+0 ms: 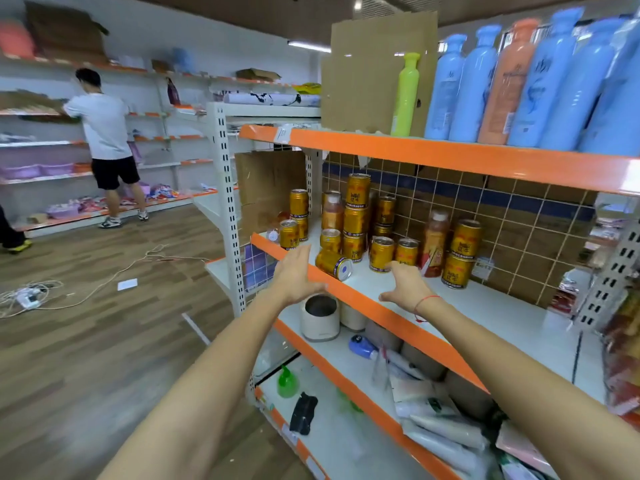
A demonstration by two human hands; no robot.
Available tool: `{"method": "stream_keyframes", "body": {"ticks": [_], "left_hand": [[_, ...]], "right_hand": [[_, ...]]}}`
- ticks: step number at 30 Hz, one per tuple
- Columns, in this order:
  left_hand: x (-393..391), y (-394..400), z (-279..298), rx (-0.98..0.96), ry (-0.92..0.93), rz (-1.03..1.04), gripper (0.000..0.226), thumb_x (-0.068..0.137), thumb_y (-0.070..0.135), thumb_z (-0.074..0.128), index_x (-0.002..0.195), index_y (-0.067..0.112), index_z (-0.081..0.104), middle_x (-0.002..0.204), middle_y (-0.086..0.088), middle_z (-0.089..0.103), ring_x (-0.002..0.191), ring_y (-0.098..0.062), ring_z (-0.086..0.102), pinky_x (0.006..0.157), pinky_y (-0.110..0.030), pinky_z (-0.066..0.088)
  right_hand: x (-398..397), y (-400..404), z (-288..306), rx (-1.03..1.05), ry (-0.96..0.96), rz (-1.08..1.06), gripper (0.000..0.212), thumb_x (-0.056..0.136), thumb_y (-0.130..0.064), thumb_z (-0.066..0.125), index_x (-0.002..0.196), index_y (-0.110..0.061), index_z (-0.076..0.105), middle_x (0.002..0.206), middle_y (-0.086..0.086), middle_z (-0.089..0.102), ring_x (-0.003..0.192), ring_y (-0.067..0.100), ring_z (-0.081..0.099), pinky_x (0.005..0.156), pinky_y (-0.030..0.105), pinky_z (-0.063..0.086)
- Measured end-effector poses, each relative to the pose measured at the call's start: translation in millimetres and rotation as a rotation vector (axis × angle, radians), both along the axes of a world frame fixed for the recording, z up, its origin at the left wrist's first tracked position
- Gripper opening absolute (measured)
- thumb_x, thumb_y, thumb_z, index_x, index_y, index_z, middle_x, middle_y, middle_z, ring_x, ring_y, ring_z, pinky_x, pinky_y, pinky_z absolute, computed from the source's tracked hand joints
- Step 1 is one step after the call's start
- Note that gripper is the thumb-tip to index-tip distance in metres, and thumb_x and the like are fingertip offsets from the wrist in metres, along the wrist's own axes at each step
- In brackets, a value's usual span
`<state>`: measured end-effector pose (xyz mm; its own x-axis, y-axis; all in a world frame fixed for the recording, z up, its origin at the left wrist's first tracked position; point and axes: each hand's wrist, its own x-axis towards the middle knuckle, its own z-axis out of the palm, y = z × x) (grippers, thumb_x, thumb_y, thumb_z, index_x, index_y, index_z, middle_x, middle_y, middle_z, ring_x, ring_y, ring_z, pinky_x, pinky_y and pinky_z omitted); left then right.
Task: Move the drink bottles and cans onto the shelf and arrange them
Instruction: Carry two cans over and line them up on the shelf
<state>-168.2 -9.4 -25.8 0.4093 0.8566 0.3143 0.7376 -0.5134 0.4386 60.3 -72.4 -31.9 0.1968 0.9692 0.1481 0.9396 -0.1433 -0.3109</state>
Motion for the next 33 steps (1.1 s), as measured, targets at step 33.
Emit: {"method": "stream_keyframes", "body": {"ticks": [33], "left_hand": [[72.5, 217.0, 53.5, -0.194, -0.054, -0.232, 0.092, 0.075, 0.043, 0.076, 0.146, 0.01, 0.028, 0.148, -0.011, 0.039, 0.133, -0.027, 0.041, 0.108, -0.043, 0.038]], "right_hand": [[61.0, 164.7, 8.7, 0.027, 0.122, -0.264, 0.074, 0.078, -0.02, 0.075, 0.14, -0.009, 0.037, 0.14, 0.013, 0.044, 0.128, 0.029, 0.042, 0.105, 0.04, 0.04]]}}
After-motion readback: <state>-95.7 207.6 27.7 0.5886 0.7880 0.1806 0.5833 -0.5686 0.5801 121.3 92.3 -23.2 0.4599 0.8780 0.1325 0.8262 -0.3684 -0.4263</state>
